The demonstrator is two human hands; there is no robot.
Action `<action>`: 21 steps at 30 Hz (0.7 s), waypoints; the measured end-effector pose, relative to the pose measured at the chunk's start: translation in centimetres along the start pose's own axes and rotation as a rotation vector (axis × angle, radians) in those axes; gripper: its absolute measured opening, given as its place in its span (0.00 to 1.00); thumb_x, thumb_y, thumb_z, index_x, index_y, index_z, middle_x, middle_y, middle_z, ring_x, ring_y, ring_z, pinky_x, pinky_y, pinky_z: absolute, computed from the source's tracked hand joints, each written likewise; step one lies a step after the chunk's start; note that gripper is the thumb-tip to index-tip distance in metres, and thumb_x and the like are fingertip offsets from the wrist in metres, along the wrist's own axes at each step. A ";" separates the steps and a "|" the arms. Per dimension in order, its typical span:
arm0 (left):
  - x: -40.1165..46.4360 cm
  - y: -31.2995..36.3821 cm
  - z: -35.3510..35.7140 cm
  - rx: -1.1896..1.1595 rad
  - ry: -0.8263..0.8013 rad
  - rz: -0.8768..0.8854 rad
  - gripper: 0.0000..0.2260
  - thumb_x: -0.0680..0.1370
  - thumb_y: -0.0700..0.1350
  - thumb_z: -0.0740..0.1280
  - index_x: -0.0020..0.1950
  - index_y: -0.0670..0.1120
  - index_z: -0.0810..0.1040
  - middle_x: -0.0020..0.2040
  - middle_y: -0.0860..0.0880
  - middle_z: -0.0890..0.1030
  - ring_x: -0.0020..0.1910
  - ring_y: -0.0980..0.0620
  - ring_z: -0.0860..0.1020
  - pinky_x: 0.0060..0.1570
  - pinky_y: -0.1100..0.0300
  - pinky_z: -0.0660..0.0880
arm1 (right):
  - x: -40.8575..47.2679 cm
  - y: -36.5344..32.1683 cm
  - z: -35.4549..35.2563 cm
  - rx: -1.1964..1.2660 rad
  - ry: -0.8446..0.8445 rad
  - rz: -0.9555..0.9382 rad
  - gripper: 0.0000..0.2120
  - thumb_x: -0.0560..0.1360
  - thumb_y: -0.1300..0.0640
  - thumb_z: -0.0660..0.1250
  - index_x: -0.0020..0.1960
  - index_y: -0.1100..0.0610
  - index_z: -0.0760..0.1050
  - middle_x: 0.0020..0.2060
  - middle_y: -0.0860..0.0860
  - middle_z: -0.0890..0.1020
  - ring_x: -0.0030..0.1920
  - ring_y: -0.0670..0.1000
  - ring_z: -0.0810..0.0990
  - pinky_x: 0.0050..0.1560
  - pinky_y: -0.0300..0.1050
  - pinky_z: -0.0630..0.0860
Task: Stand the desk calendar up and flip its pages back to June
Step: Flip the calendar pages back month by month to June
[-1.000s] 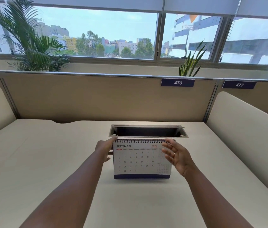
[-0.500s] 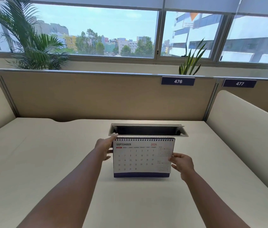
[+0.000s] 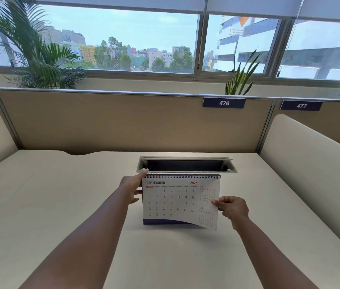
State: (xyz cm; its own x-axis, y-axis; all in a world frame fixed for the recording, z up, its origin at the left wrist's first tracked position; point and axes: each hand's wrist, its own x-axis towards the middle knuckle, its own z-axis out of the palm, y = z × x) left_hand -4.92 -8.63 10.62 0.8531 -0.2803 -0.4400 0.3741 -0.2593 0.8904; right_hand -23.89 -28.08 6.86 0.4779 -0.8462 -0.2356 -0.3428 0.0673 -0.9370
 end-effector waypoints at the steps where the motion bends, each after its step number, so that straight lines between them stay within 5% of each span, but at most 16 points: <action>1: 0.0 0.0 0.0 0.001 -0.002 -0.001 0.24 0.73 0.57 0.68 0.58 0.38 0.77 0.49 0.44 0.81 0.51 0.44 0.75 0.50 0.49 0.68 | 0.0 0.0 0.0 -0.014 0.003 -0.008 0.12 0.65 0.61 0.76 0.30 0.58 0.73 0.39 0.58 0.84 0.41 0.57 0.82 0.39 0.47 0.74; 5: 0.1 0.0 -0.1 0.006 -0.008 -0.002 0.24 0.73 0.57 0.68 0.58 0.38 0.77 0.48 0.45 0.81 0.49 0.44 0.76 0.50 0.49 0.68 | 0.3 -0.1 -0.3 -0.028 0.008 -0.035 0.12 0.65 0.63 0.75 0.29 0.57 0.73 0.36 0.57 0.83 0.35 0.54 0.80 0.34 0.43 0.73; 11: 0.4 -0.1 0.0 0.022 -0.006 -0.004 0.25 0.72 0.57 0.68 0.58 0.38 0.77 0.48 0.45 0.82 0.49 0.44 0.77 0.49 0.50 0.69 | 0.5 0.3 -0.2 -0.075 0.041 -0.092 0.11 0.65 0.63 0.75 0.29 0.56 0.75 0.36 0.56 0.82 0.37 0.55 0.79 0.41 0.49 0.75; 15: 0.6 -0.2 0.0 0.031 0.005 -0.012 0.25 0.72 0.57 0.68 0.58 0.38 0.76 0.50 0.44 0.82 0.55 0.43 0.77 0.50 0.49 0.69 | 0.4 0.4 -0.1 -0.091 0.039 -0.111 0.10 0.67 0.60 0.73 0.30 0.56 0.75 0.34 0.53 0.81 0.33 0.49 0.73 0.34 0.42 0.69; 19: 1.0 -0.4 0.1 0.050 -0.001 0.000 0.24 0.73 0.57 0.67 0.58 0.38 0.77 0.49 0.44 0.82 0.53 0.43 0.77 0.50 0.48 0.69 | 0.4 -0.3 -0.6 -0.007 -0.228 -0.031 0.07 0.73 0.56 0.66 0.39 0.60 0.76 0.39 0.55 0.82 0.38 0.53 0.80 0.38 0.44 0.73; 21: 1.0 -0.4 0.1 0.059 0.004 0.004 0.23 0.74 0.57 0.66 0.56 0.38 0.77 0.48 0.44 0.82 0.51 0.44 0.77 0.52 0.47 0.69 | 0.2 -0.7 -0.9 0.040 -0.418 0.028 0.14 0.74 0.49 0.63 0.49 0.59 0.78 0.41 0.54 0.84 0.41 0.54 0.83 0.38 0.45 0.78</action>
State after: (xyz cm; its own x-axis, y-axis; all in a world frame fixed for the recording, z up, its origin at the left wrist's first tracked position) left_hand -4.25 -8.86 9.83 0.8563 -0.2777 -0.4355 0.3483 -0.3123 0.8839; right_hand -24.33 -28.77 7.67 0.7587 -0.5568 -0.3381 -0.3326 0.1152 -0.9360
